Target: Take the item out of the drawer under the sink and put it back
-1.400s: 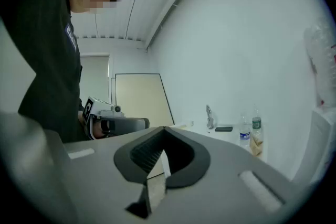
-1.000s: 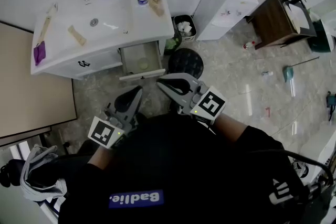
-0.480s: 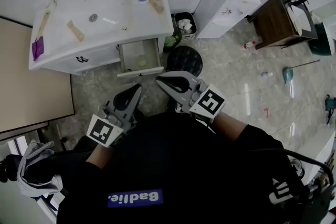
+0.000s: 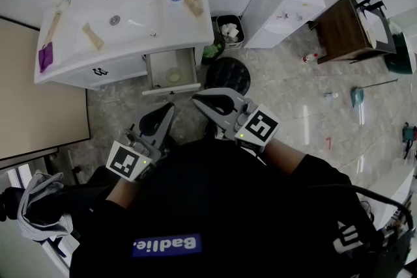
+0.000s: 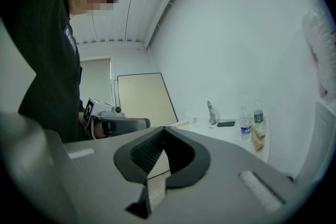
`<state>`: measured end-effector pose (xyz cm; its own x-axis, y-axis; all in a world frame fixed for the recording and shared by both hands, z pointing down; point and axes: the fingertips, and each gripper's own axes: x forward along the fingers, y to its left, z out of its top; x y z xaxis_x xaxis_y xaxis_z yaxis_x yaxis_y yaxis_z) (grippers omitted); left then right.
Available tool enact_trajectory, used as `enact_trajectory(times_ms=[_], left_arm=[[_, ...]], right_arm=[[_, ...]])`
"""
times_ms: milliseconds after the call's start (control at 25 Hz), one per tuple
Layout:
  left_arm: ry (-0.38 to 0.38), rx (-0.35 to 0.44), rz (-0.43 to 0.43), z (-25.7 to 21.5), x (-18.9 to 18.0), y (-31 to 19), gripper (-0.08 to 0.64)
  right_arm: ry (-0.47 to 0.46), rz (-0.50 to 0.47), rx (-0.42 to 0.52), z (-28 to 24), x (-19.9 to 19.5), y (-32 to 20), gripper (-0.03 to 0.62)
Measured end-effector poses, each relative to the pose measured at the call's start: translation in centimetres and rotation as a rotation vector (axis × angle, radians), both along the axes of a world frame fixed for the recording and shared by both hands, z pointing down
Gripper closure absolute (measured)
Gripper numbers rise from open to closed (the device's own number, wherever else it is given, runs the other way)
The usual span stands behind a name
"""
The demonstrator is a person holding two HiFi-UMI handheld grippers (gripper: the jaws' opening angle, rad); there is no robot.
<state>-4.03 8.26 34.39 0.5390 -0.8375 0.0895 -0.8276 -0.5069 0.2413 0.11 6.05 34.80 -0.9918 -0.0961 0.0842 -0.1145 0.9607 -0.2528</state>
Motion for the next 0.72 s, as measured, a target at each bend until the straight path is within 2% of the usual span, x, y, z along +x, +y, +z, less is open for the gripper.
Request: enact_trajectory(times_ms=[480, 720], left_arm=[[-0.018, -0.010, -0.058, 0.6, 1.7, -1.2, 0.562], [-0.027, -0.007, -0.133, 1.3, 1.4, -2.3, 0.563]], right_arm=[[-0.013, -0.043, 0.001, 0.3, 2.1, -1.3, 0.591], [-0.005, -0.077, 0.001, 0.9, 3.1, -1.8, 0.591]])
